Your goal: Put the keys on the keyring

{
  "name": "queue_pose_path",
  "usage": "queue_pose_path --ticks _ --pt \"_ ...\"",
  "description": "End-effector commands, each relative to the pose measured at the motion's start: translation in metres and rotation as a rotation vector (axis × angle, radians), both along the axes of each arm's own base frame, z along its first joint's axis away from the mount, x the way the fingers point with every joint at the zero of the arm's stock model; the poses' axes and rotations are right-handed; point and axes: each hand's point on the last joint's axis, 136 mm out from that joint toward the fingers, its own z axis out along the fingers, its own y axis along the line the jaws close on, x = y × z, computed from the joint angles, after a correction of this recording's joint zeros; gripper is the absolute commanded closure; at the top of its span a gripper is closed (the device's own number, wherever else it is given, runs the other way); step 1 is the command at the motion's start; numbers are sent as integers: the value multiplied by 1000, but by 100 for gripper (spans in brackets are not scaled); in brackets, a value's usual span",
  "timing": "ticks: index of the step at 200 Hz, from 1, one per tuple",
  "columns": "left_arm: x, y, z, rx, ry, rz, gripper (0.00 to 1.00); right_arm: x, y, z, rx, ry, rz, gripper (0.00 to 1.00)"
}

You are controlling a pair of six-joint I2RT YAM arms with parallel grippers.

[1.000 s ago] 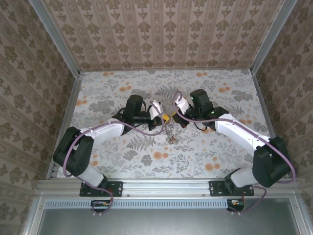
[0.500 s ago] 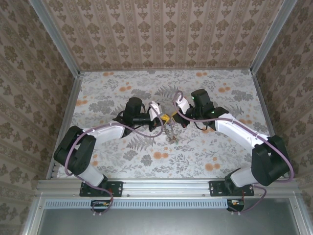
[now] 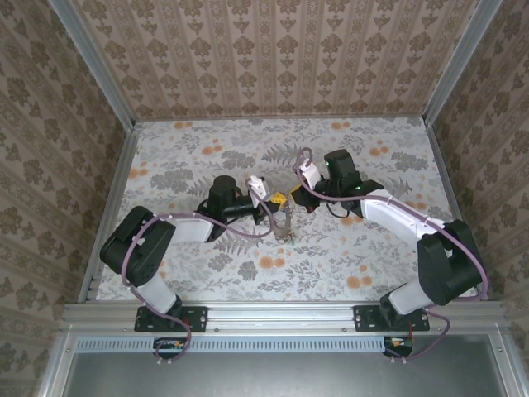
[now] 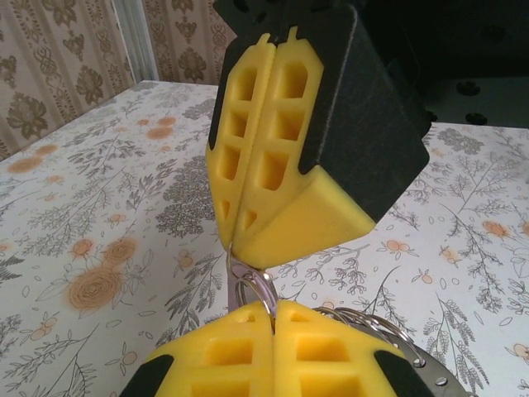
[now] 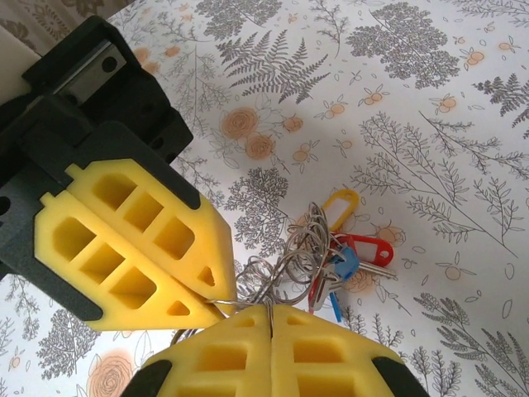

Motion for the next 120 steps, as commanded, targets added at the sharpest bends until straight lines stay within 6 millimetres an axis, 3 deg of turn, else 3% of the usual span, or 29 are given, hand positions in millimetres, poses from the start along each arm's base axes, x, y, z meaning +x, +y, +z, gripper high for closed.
queue_pose_path --ticks 1,120 --pt "-7 -3 21 -87 -58 -34 100 9 -2 -5 36 8 -17 100" --pt "-5 -2 23 -116 -71 -28 100 11 -3 -23 34 126 -9 86"
